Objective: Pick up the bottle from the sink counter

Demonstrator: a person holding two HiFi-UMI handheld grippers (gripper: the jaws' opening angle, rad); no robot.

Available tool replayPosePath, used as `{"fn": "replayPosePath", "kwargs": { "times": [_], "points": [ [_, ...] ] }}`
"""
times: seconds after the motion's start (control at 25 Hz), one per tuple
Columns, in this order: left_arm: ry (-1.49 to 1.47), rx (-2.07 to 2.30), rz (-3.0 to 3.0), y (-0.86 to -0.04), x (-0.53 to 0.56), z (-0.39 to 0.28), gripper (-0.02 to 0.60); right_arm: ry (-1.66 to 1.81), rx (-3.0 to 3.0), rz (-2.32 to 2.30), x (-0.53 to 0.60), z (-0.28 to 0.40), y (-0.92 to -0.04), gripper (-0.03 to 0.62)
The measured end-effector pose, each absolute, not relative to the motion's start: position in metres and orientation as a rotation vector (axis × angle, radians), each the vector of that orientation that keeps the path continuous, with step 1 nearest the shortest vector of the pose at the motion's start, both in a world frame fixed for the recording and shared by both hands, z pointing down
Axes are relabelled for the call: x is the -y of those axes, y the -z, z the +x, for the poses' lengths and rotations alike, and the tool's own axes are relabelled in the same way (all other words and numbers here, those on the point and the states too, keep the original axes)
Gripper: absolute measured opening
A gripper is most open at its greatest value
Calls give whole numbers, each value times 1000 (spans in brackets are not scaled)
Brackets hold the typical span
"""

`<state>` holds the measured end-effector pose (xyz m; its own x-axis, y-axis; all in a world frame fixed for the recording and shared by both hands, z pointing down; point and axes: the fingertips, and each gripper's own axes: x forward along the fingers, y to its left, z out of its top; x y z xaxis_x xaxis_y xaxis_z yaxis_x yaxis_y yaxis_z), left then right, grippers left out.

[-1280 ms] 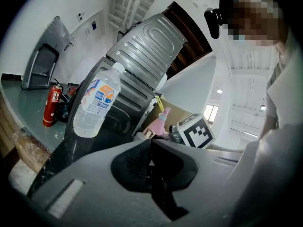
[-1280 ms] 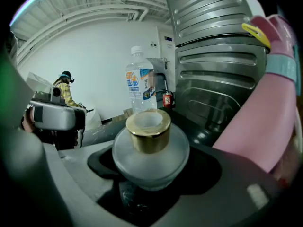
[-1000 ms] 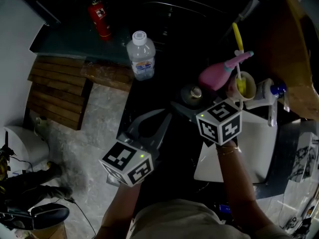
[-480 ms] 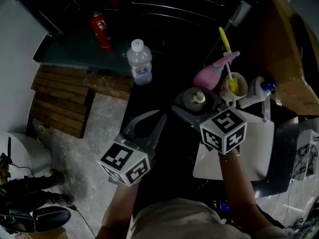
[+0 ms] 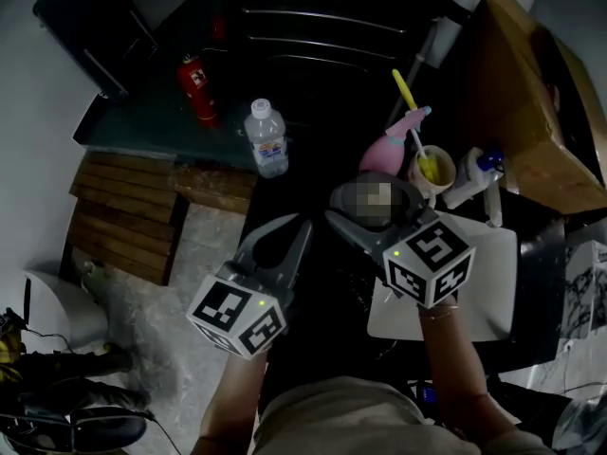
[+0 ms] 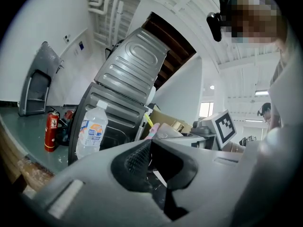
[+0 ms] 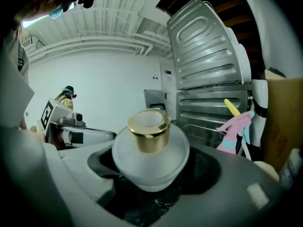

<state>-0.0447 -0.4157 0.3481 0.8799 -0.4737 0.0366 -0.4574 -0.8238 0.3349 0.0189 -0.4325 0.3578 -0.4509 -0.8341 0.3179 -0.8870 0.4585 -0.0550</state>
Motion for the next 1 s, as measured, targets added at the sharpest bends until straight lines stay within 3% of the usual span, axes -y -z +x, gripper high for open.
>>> {"fn": "replayPosePath", "kwargs": {
  "times": [1.0],
  "points": [
    [82,600,2780,-321,361,-28,8,-55,2551,1586,350,16,-284,337]
  ]
}}
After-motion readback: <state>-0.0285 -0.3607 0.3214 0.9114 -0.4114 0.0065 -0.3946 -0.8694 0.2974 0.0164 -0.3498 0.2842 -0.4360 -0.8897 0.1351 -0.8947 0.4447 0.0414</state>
